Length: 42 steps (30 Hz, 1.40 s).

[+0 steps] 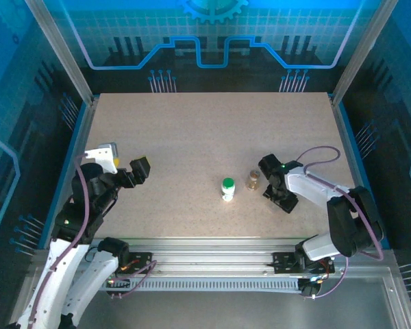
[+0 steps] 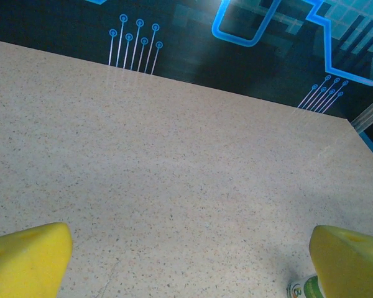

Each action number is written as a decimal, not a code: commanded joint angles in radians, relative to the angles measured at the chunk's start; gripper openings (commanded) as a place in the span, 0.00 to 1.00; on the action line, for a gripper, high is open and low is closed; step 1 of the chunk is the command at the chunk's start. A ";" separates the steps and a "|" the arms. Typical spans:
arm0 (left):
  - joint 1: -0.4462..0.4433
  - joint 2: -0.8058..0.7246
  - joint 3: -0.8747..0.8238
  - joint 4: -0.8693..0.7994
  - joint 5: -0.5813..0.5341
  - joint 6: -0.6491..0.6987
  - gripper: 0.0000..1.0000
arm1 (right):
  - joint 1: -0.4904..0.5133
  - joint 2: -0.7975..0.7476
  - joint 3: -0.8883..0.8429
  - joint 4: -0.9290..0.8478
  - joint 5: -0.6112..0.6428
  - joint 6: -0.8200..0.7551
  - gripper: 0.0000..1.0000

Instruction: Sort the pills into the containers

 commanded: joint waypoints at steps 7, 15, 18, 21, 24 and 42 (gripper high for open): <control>-0.010 -0.016 -0.007 0.025 0.003 0.012 0.99 | 0.032 0.019 -0.052 0.052 -0.001 0.011 0.60; -0.011 -0.015 -0.009 0.025 0.004 0.012 0.99 | 0.038 -0.022 -0.089 0.100 0.048 -0.046 0.52; -0.012 -0.013 -0.008 0.027 0.006 0.010 0.99 | 0.038 -0.014 -0.089 0.108 0.051 -0.063 0.45; -0.013 -0.012 -0.009 0.029 0.007 0.009 0.99 | 0.038 -0.008 -0.083 0.125 0.049 -0.088 0.40; -0.015 -0.010 -0.008 0.028 0.006 0.010 0.99 | 0.036 -0.010 -0.065 0.113 0.073 -0.108 0.39; -0.033 -0.021 -0.011 0.028 0.002 0.016 0.99 | -0.025 0.042 0.414 0.498 -0.094 -1.360 0.41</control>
